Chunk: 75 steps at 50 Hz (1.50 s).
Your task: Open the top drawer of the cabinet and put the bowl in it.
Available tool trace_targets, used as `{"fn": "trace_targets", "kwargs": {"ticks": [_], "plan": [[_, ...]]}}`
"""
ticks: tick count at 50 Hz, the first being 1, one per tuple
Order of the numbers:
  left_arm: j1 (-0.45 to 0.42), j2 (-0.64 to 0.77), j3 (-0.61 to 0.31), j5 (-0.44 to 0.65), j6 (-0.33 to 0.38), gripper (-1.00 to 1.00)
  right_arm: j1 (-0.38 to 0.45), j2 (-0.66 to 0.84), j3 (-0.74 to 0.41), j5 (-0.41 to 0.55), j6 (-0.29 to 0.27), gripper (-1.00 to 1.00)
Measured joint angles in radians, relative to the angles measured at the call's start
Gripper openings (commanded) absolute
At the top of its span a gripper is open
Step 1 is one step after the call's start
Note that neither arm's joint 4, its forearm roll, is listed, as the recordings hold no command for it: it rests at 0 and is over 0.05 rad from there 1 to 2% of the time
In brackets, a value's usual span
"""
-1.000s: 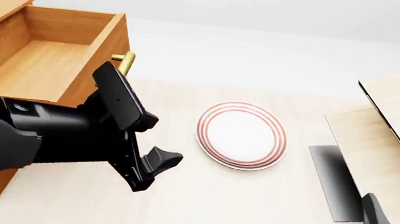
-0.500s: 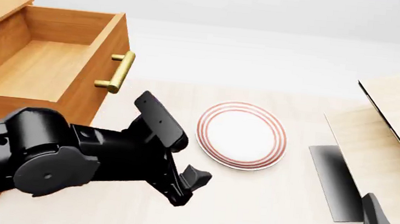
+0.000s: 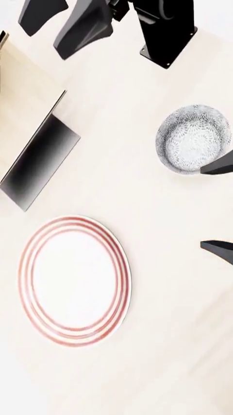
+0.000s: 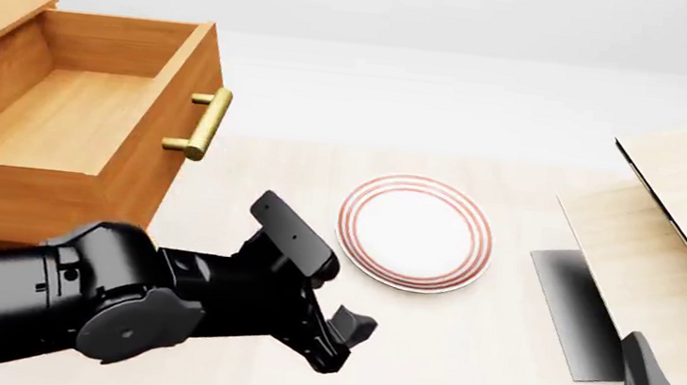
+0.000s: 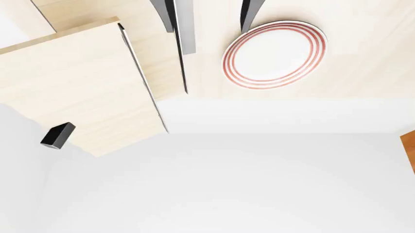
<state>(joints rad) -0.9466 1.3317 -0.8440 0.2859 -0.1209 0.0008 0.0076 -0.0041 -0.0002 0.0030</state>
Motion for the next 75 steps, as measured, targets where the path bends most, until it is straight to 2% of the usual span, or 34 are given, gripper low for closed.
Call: {"fn": "trace_targets", "kwargs": {"ticks": [23,75], "plan": [[-0.03,0.079,0.019,-0.075,-0.036,1.0,0.0,0.0,0.0,0.0,0.0,1.0],[-0.101,0.253,-0.021,-0.187,-0.084,1.0,0.0,0.0,0.0,0.0,0.0,1.0]]}}
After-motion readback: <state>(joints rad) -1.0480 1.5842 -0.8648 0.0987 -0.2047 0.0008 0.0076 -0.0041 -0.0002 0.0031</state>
